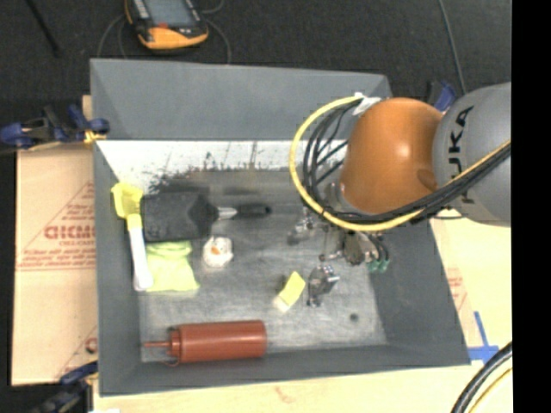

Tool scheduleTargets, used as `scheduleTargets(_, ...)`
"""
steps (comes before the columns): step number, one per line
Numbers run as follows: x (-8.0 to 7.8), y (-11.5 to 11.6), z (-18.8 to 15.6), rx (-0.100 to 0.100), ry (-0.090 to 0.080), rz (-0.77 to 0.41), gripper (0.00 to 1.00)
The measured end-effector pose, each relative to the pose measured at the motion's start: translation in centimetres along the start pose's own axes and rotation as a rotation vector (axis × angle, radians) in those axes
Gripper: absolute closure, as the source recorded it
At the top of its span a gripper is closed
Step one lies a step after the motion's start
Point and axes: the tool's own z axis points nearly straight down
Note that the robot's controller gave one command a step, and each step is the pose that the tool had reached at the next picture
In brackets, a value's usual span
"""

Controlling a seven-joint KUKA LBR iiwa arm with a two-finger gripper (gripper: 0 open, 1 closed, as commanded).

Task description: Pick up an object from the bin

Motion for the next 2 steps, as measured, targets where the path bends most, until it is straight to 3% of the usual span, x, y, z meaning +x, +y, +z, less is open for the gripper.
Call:
scheduleTargets(1, -1.5, -0.4, 3.4, -0.001, 0.003, -0.265, 0.00)
scheduleTargets(2, -3.4, -1.5, 4.6, -0.001, 0.001, -0.452, 0.00)
